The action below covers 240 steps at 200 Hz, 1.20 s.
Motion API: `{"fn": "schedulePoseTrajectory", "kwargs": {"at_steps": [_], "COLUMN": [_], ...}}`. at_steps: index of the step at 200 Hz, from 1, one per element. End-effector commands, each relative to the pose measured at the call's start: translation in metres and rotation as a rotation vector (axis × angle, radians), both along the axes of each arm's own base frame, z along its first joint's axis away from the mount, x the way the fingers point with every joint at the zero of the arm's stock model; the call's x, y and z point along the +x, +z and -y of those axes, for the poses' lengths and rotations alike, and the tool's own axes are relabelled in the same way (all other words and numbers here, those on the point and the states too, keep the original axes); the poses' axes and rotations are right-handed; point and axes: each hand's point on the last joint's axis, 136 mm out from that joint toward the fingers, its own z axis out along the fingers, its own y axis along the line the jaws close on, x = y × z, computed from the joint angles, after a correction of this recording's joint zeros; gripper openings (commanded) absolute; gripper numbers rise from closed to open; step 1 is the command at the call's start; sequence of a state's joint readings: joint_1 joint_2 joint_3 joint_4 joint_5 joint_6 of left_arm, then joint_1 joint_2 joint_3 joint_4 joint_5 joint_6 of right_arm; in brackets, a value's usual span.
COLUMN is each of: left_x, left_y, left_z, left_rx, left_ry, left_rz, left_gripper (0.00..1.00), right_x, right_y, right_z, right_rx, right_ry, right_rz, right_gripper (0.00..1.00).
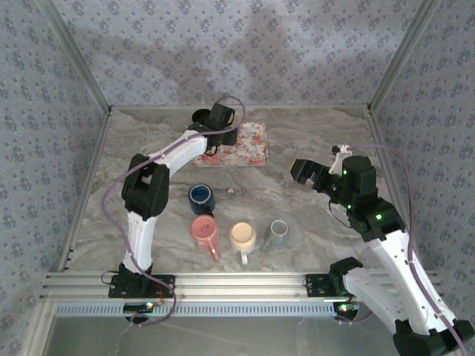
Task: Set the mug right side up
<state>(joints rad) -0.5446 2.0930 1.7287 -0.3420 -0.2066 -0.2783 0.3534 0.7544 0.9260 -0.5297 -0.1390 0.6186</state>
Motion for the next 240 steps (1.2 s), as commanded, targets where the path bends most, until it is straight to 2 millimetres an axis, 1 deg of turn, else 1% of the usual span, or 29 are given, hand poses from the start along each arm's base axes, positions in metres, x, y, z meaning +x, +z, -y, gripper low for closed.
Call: {"fn": "schedulePoseTrajectory", "kwargs": {"at_steps": [1,21,35,40,56,71,81,95,98,100,105,111,114,117,119,127,137,147,153,162,169,170,181,183,201,206,212,225,240], "left_x": [-0.015,-0.042,-0.068,-0.077,-0.109,-0.138,-0.154,-0.173,-0.177,-0.179,-0.185,-0.189,-0.195,-0.197,-0.199,-0.206,-0.216,-0.227,-0.234,-0.242,-0.247,-0.248,-0.255,-0.256,-0.263,-0.262,-0.263,-0.264,-0.264], "left_y": [0.048,0.068,0.073,0.079,0.082,0.090,0.094,0.106,0.109,0.110,0.113,0.118,0.117,0.118,0.119,0.122,0.133,0.135,0.137,0.137,0.142,0.143,0.148,0.149,0.154,0.159,0.160,0.163,0.164], "left_z": [-0.006,-0.009,-0.014,-0.017,-0.034,-0.063,-0.085,-0.116,-0.122,-0.127,-0.137,-0.149,-0.157,-0.164,-0.168,-0.184,-0.201,-0.215,-0.227,-0.239,-0.247,-0.248,-0.259,-0.259,-0.268,-0.267,-0.267,-0.266,-0.263], "left_rx": [-0.033,-0.044,-0.030,-0.032,-0.048,-0.050,-0.027,0.013,0.022,0.028,0.043,0.042,0.049,0.046,0.042,0.027,0.002,-0.014,-0.008,-0.006,-0.011,-0.011,-0.017,-0.018,-0.021,-0.043,-0.045,-0.066,-0.087], "left_ry": [0.015,-0.008,-0.023,-0.023,-0.008,0.049,0.101,0.172,0.185,0.194,0.216,0.244,0.258,0.277,0.287,0.331,0.386,0.431,0.471,0.517,0.553,0.557,0.598,0.601,0.624,0.623,0.619,0.606,0.585], "left_rz": [0.102,0.126,0.121,0.120,0.091,0.088,0.086,0.096,0.097,0.099,0.100,0.107,0.094,0.093,0.093,0.104,0.174,0.223,0.256,0.287,0.316,0.321,0.357,0.361,0.396,0.422,0.429,0.444,0.453], "left_gripper": [0.55,0.54,0.54,0.54,0.55,0.64,0.65,0.68,0.70,0.70,0.72,0.73,0.73,0.73,0.73,0.73,0.74,0.74,0.74,0.74,0.74,0.74,0.74,0.74,0.74,0.74,0.74,0.74,0.75], "right_x": [-0.014,-0.023,-0.027,-0.028,-0.032,-0.033,-0.032,-0.029,-0.028,-0.026,-0.024,-0.020,-0.018,-0.015,-0.014,-0.008,0.001,0.009,0.014,0.022,0.025,0.026,0.033,0.034,0.042,0.044,0.044,0.044,0.047], "right_y": [0.005,-0.003,-0.009,-0.012,-0.021,-0.031,-0.037,-0.043,-0.048,-0.041,-0.041,-0.045,-0.047,-0.045,-0.049,-0.052,-0.059,-0.066,-0.069,-0.077,-0.086,-0.083,-0.093,-0.092,-0.111,-0.114,-0.123,-0.136,-0.145], "right_z": [0.003,-0.004,-0.011,-0.015,-0.032,-0.050,-0.065,-0.091,-0.096,-0.101,-0.111,-0.122,-0.127,-0.132,-0.136,-0.152,-0.170,-0.187,-0.197,-0.212,-0.222,-0.224,-0.241,-0.243,-0.265,-0.270,-0.273,-0.279,-0.285], "right_rx": [-0.073,-0.111,-0.137,-0.151,-0.217,-0.329,-0.401,-0.465,-0.480,-0.474,-0.485,-0.504,-0.512,-0.513,-0.522,-0.538,-0.562,-0.584,-0.594,-0.613,-0.627,-0.622,-0.635,-0.634,-0.646,-0.650,-0.668,-0.689,-0.703], "right_ry": [0.029,0.083,0.130,0.148,0.226,0.283,0.318,0.377,0.389,0.392,0.410,0.429,0.436,0.441,0.447,0.471,0.492,0.513,0.527,0.538,0.550,0.550,0.558,0.558,0.548,0.541,0.533,0.527,0.521], "right_rz": [0.001,-0.028,-0.053,-0.064,-0.105,-0.124,-0.133,-0.147,-0.157,-0.144,-0.144,-0.155,-0.162,-0.159,-0.168,-0.178,-0.195,-0.218,-0.229,-0.258,-0.285,-0.282,-0.314,-0.316,-0.375,-0.383,-0.416,-0.464,-0.486], "right_gripper": [1.00,1.00,1.00,0.99,0.99,0.99,0.99,0.99,0.99,0.99,0.99,0.99,0.99,0.99,0.99,0.99,1.00,1.00,1.00,1.00,1.00,1.00,1.00,1.00,1.00,1.00,1.00,1.00,1.00]}}
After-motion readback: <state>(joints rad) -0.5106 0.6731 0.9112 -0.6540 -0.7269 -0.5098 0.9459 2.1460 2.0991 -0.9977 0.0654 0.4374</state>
